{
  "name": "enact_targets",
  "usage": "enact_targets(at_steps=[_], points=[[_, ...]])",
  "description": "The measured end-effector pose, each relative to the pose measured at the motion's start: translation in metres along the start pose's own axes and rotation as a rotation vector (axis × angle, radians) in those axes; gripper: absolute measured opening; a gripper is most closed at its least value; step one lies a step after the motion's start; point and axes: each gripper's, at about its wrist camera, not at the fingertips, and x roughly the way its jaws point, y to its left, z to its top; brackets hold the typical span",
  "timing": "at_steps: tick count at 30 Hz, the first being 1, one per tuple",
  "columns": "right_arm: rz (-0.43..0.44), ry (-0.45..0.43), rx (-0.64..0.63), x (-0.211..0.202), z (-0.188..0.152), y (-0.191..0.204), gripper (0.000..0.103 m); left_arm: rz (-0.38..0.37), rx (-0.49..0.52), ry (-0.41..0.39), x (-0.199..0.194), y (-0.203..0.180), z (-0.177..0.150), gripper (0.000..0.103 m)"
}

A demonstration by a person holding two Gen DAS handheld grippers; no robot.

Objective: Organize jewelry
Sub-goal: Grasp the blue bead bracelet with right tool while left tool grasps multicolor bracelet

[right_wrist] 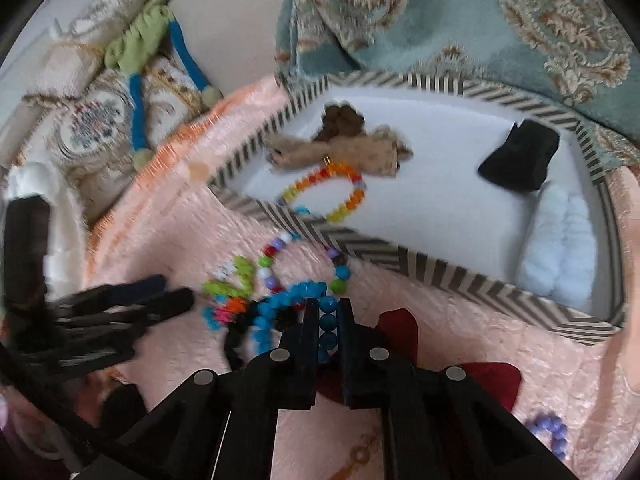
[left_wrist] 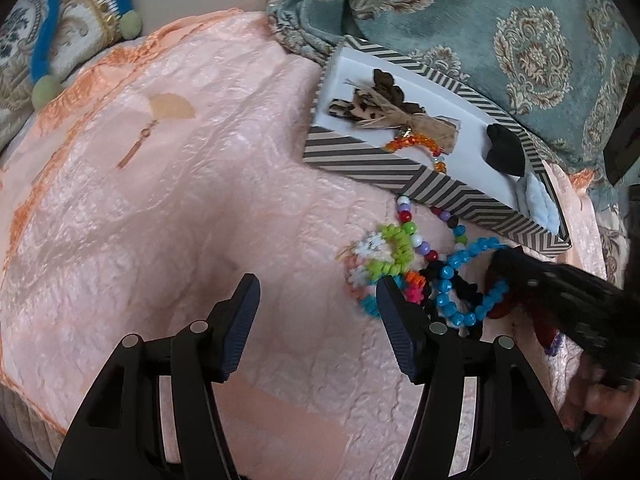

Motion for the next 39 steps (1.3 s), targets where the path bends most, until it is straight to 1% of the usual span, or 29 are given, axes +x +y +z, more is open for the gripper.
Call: enact_targets(at_steps=[3, 6, 8, 9, 10, 12, 15, 17, 21, 25, 32, 39], points=[[0.036, -0.039, 0.013, -0.021, 0.001, 0.003, 0.008, -0.001, 0.019, -0.014, 0.005, -0.006, 0.005, 0.061], [0.047, -0.077, 0.012, -0.042, 0.003, 0.008, 0.008, -0.013, 0.031, 0.002, 0.015, -0.011, 0.008, 0.059], [0.050, -0.095, 0.015, -0.051, 0.004, 0.008, 0.008, -0.023, 0.052, 0.012, 0.021, -0.015, 0.007, 0.038], [0.048, -0.104, 0.015, -0.057, 0.006, 0.008, 0.008, -0.033, 0.056, 0.014, 0.022, -0.016, 0.007, 0.020], [0.045, -0.110, 0.016, -0.060, 0.006, 0.007, 0.008, -0.048, 0.058, 0.021, 0.022, -0.017, 0.007, 0.016], [0.044, -0.126, 0.025, -0.070, 0.008, 0.005, 0.008, -0.060, 0.060, 0.025, 0.019, -0.019, 0.006, 0.012], [0.037, -0.148, 0.021, -0.085, 0.007, 0.004, 0.008, -0.094, 0.043, 0.023, 0.008, -0.018, 0.007, 0.011], [0.033, -0.159, 0.019, -0.093, 0.006, 0.004, 0.008, -0.107, 0.032, 0.006, -0.005, -0.016, 0.008, 0.011], [0.024, -0.180, 0.019, -0.108, 0.005, 0.004, 0.008, -0.112, 0.028, -0.025, -0.028, -0.013, 0.014, 0.011], [0.017, -0.195, 0.017, -0.119, 0.006, 0.003, 0.008, -0.101, 0.041, -0.064, -0.052, -0.015, 0.019, 0.011], [-0.001, -0.220, 0.010, -0.136, 0.009, 0.002, 0.008, -0.079, 0.082, -0.126, -0.082, -0.032, 0.031, 0.011], [-0.041, -0.217, 0.028, -0.139, 0.014, -0.014, 0.008, -0.067, 0.129, -0.164, -0.087, -0.064, 0.048, 0.011]])
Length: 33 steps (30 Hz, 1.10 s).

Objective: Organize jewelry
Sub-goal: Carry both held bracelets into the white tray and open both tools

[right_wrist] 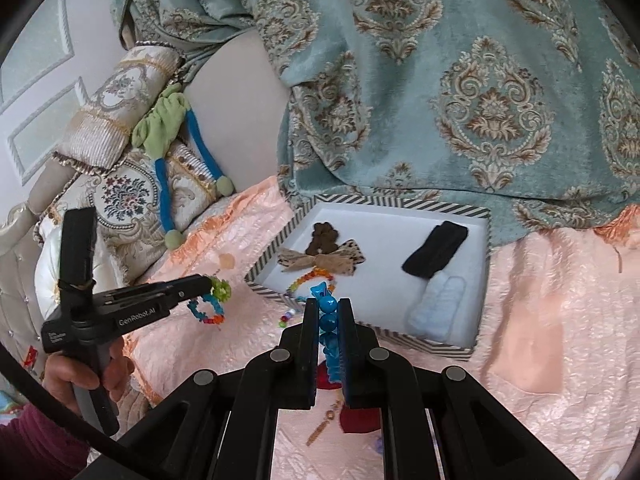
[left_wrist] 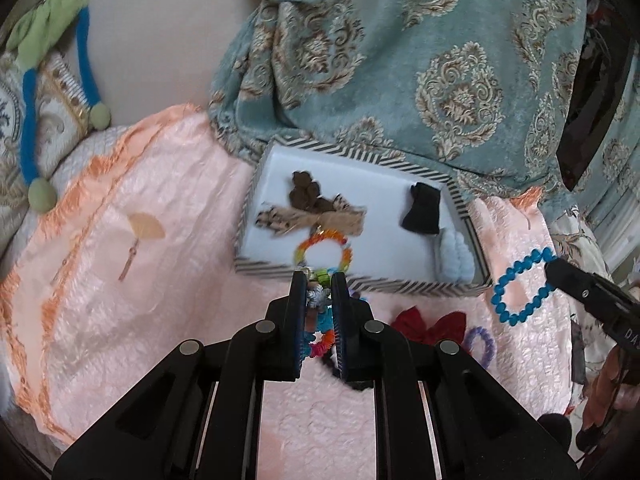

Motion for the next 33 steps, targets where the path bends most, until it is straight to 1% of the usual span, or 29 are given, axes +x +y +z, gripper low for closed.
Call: enact_targets(at_steps=[7, 18, 22, 26, 31, 33], points=[[-0.027, 0.018, 0.021, 0.015, 0.008, -0.019, 0.008, -0.003, 0.036, 0.005, 0.020, -0.029, 0.014, 0.011], [-0.042, 0.070, 0.033, 0.071, 0.036, -0.039, 0.008, -0.009, 0.059, 0.035, 0.066, -0.058, 0.032, 0.011], [-0.033, 0.083, 0.046, 0.094, 0.050, -0.045, 0.008, -0.026, 0.052, 0.063, 0.090, -0.065, 0.034, 0.011], [-0.022, 0.110, 0.045, 0.123, 0.061, -0.047, 0.008, -0.051, 0.023, 0.094, 0.114, -0.068, 0.035, 0.011], [-0.019, 0.150, 0.036, 0.162, 0.070, -0.053, 0.008, -0.036, 0.007, 0.128, 0.141, -0.065, 0.031, 0.011], [-0.041, 0.168, 0.040, 0.179, 0.071, -0.062, 0.008, -0.025, -0.003, 0.136, 0.149, -0.059, 0.031, 0.011]])
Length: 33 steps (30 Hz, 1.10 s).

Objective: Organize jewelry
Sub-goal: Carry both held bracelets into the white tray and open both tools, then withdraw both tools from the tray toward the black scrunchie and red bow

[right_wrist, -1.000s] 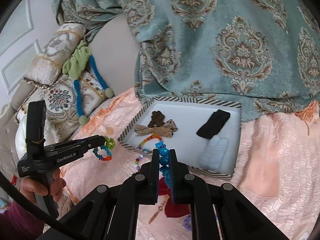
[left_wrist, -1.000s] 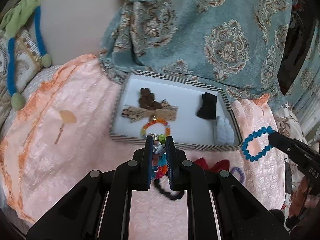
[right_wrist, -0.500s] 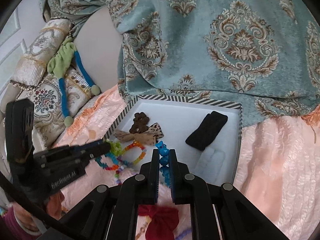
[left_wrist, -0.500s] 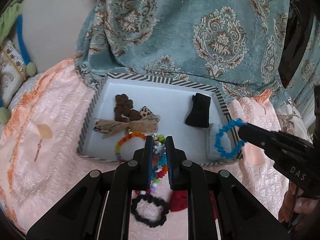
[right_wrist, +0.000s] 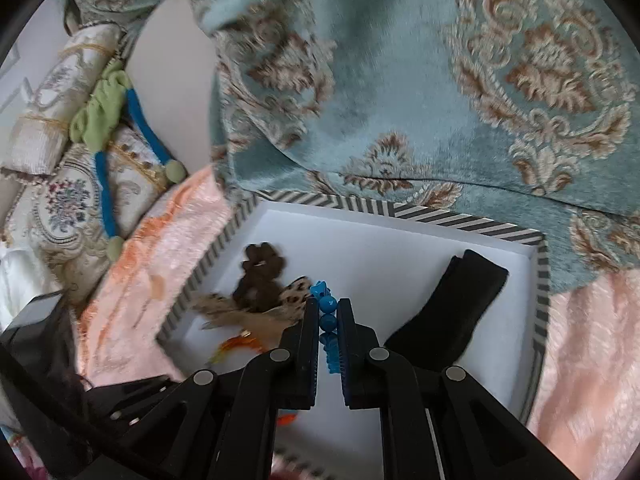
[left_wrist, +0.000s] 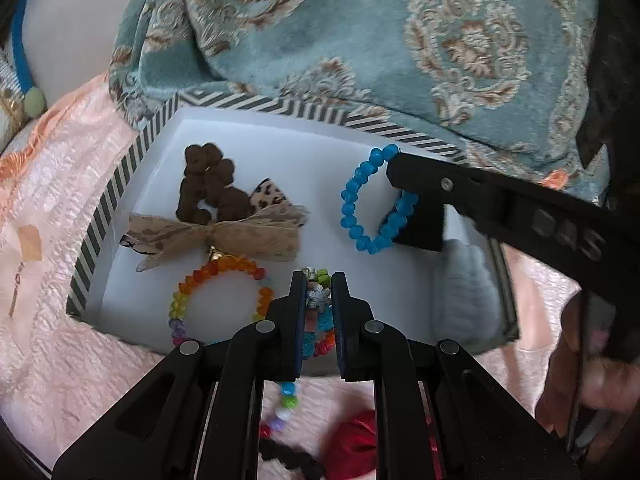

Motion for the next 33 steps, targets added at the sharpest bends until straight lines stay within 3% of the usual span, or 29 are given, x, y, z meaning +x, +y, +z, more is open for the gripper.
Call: enact_targets(at_steps=[5, 9, 11, 12, 13, 19, 21, 31, 33], points=[[-0.076, 0.042, 0.037, 0.037, 0.003, -0.026, 0.008, 0.015, -0.014, 0.016, 0.016, 0.009, 0.001, 0.011], [-0.117, 0.041, 0.046, 0.043, 0.002, -0.036, 0.008, 0.040, -0.010, 0.009, 0.021, 0.009, 0.000, 0.013], [-0.128, 0.046, 0.056, 0.040, 0.000, -0.037, 0.009, 0.044, -0.003, 0.005, 0.022, 0.008, -0.001, 0.021], [-0.119, 0.046, 0.061, 0.038, 0.000, -0.038, 0.012, 0.051, 0.004, 0.000, 0.021, 0.007, -0.002, 0.034], [-0.103, 0.043, 0.072, 0.032, -0.002, -0.038, 0.013, 0.057, 0.008, -0.004, 0.020, 0.007, -0.002, 0.044], [-0.066, 0.003, 0.086, -0.006, -0.017, -0.027, 0.022, 0.061, -0.002, -0.024, 0.000, 0.007, -0.009, 0.049], [-0.061, -0.019, 0.087, -0.025, -0.027, -0.021, 0.037, 0.076, 0.001, -0.038, -0.010, 0.007, -0.013, 0.050], [-0.092, -0.088, 0.037, -0.099, -0.085, 0.021, 0.038, 0.186, 0.032, -0.133, -0.079, 0.003, -0.047, 0.050], [-0.091, -0.098, 0.035, -0.112, -0.094, 0.029, 0.043, 0.209, 0.040, -0.153, -0.096, 0.001, -0.057, 0.050]])
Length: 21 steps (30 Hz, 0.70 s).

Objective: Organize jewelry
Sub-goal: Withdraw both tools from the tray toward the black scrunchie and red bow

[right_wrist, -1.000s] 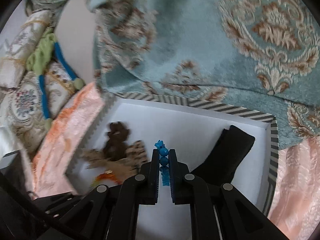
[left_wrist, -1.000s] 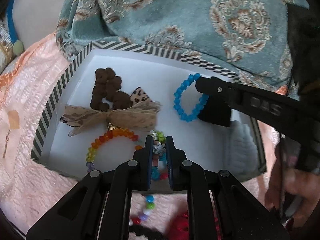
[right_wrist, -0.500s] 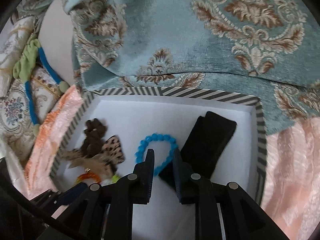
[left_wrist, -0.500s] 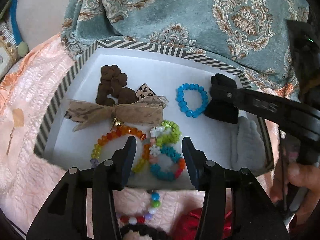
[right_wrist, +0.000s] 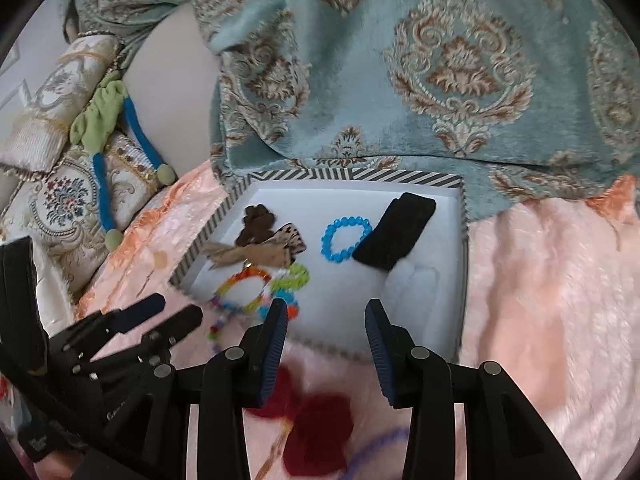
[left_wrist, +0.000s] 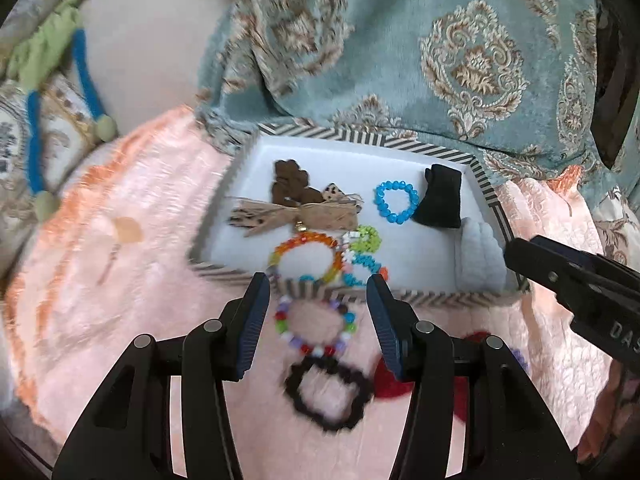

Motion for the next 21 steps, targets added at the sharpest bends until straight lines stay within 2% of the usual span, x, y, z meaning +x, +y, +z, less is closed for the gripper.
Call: enact_targets(at_steps=[4, 18, 19, 21], points=[[0.002, -0.025, -0.004, -0.027, -0.016, 0.012, 0.043, 0.061, 0.012, -0.049, -0.035, 0.002, -0.016, 0.050], [-0.004, -0.036, -0.035, -0.077, -0.046, 0.027, 0.044, 0.145, 0.003, -0.170, -0.129, 0.011, -0.036, 0.053], [-0.005, -0.037, -0.032, -0.079, -0.047, 0.026, 0.045, 0.144, 0.001, -0.176, -0.133, 0.012, -0.037, 0.056], [-0.009, -0.041, -0.020, -0.083, -0.050, 0.020, 0.055, 0.137, -0.003, -0.181, -0.138, 0.013, -0.038, 0.057]])
